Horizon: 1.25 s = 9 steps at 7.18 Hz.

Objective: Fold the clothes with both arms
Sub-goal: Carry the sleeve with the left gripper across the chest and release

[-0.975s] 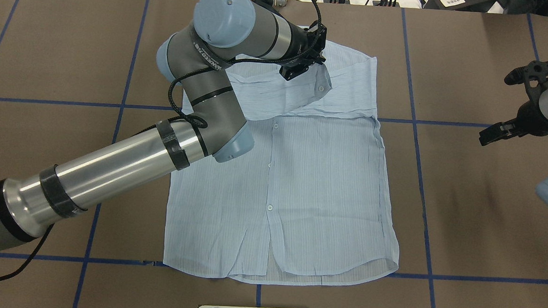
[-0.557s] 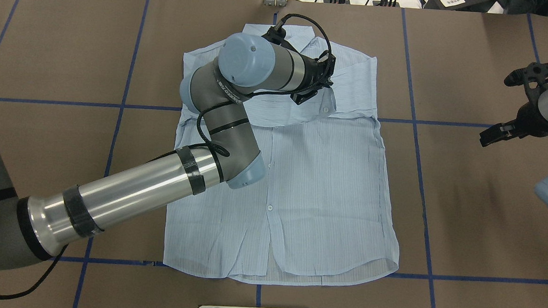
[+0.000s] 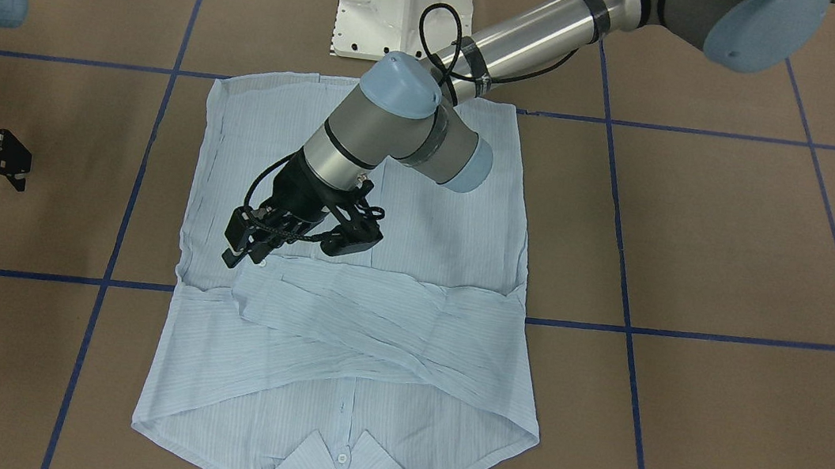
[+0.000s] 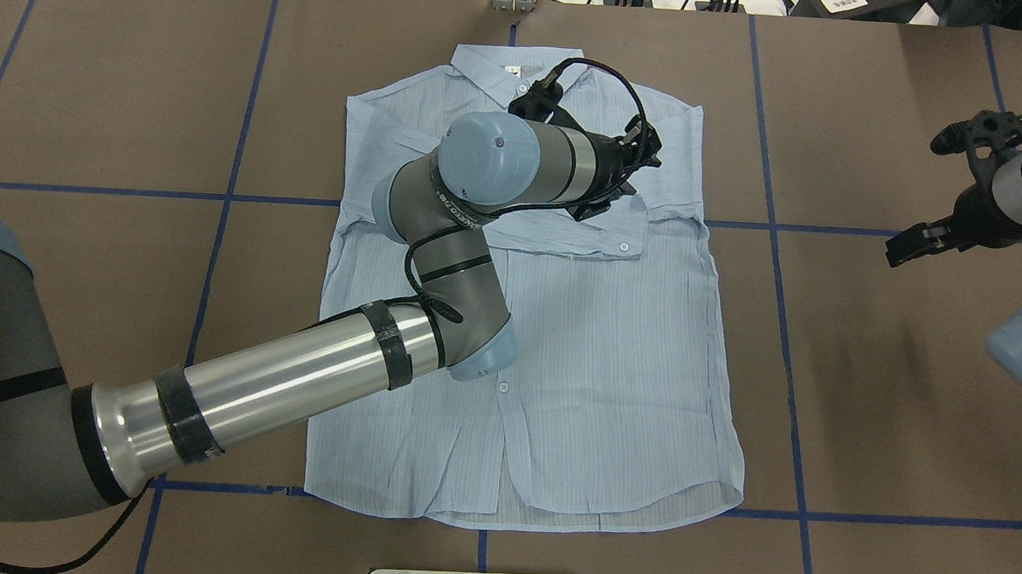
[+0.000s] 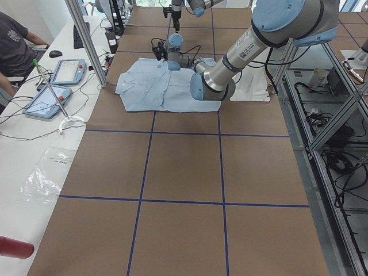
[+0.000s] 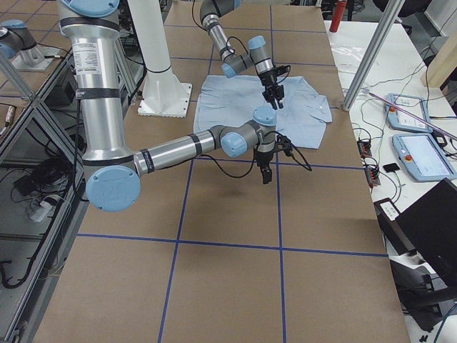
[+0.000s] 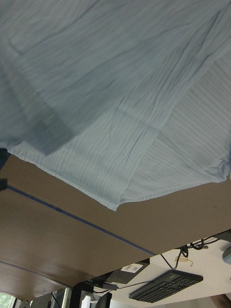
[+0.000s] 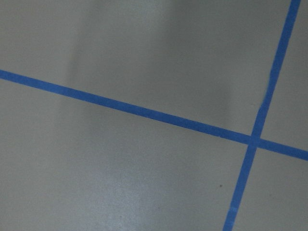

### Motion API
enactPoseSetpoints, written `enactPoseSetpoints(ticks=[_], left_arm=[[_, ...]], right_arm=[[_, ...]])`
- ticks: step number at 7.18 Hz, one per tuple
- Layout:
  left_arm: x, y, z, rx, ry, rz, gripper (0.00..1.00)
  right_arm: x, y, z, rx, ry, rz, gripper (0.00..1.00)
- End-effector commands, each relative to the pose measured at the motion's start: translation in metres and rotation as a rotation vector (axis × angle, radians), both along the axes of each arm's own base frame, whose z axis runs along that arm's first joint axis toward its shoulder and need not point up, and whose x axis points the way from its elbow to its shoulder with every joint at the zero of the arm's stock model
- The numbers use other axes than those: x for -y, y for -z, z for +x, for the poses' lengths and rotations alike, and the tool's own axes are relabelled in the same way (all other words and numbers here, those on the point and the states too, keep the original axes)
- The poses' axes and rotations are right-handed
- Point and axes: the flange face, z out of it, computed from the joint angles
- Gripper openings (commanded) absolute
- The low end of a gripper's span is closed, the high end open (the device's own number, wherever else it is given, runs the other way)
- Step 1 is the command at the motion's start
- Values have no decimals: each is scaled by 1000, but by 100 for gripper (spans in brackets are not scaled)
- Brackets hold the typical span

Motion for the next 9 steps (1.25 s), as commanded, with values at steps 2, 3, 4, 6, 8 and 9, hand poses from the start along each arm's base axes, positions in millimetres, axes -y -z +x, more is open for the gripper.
enactPoseSetpoints(ticks=[2,3,4,6,8,9], left_arm=[[0,-5,-2,26,-11,51,100],[-10,-29,-16,39,-21,47,100],[-30,-53,-37,76,-88,40,98],[-62,-76,-88,153,-102,34,98],[-105,-97,-152,266,-127,83,98],[-126,-112,-183,287,-134,88,96]], right_arm=[[4,13,-9,37,17,-1,100],[2,22,-9,67,-4,-19,100],[-7,28,-22,125,-51,-30,100],[-51,24,-64,242,-102,-62,100],[-110,39,-98,251,-117,-101,100],[-146,41,-113,235,-126,-125,100]])
